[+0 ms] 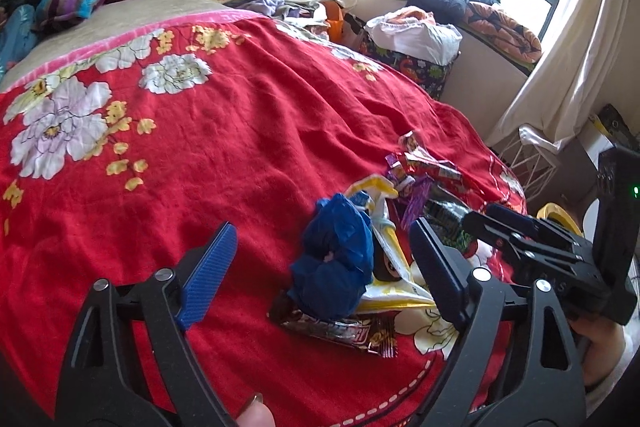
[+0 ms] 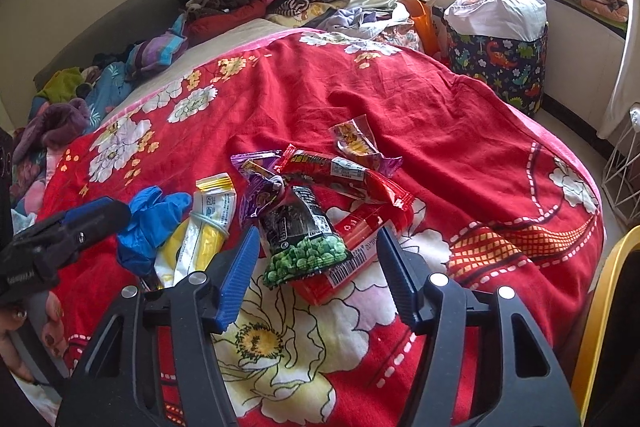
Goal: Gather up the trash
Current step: 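Move both tools back toward the snack wrappers on the bedspread, then grasp the blue cloth with the left tool while the right tool grasps the black snack bag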
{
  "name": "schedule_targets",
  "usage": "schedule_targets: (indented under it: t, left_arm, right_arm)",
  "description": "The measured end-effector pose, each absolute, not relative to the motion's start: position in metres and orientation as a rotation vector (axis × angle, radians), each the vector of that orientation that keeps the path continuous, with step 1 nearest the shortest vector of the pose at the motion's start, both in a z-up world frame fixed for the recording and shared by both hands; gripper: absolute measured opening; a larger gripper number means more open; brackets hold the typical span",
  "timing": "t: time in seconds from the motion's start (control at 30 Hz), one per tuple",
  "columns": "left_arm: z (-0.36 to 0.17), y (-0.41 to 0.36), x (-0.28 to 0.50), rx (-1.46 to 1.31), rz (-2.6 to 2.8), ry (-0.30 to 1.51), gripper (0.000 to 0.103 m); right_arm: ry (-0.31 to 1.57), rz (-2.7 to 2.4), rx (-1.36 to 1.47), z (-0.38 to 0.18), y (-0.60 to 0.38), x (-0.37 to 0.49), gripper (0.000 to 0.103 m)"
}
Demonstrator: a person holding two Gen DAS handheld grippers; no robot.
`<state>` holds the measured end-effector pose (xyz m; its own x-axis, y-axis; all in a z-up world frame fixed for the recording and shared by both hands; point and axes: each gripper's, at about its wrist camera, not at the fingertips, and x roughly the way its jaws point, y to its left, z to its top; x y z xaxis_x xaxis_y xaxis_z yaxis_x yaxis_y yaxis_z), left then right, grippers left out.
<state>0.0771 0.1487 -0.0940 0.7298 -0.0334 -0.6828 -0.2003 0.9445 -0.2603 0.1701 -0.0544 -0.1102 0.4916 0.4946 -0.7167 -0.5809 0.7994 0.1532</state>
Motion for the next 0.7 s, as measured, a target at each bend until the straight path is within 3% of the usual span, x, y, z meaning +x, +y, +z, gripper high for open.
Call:
schedule_targets:
  t: [0.13, 0.37, 0.4, 0.7]
  left_arm:
    - [-0.102, 0.144, 0.081, -0.334, 0.078, 0.777, 0.067]
    - [-0.110, 0.136, 0.085, -0.315, 0.059, 0.809, 0.028]
    - [-0.110, 0.135, 0.085, -0.314, 0.057, 0.809, 0.024]
    - [-0.096, 0.133, 0.083, -0.307, 0.045, 0.767, 0.016]
  right_arm:
    - [0.861, 0.654, -0.127, -0.117, -0.048, 0.174, 0.045]
    - [0.867, 0.669, -0.135, -0.120, -0.052, 0.170, 0.038]
    - [0.869, 0.672, -0.127, -0.120, -0.053, 0.169, 0.033]
    - [0.862, 0.727, -0.070, -0.112, -0.061, 0.158, 0.015]
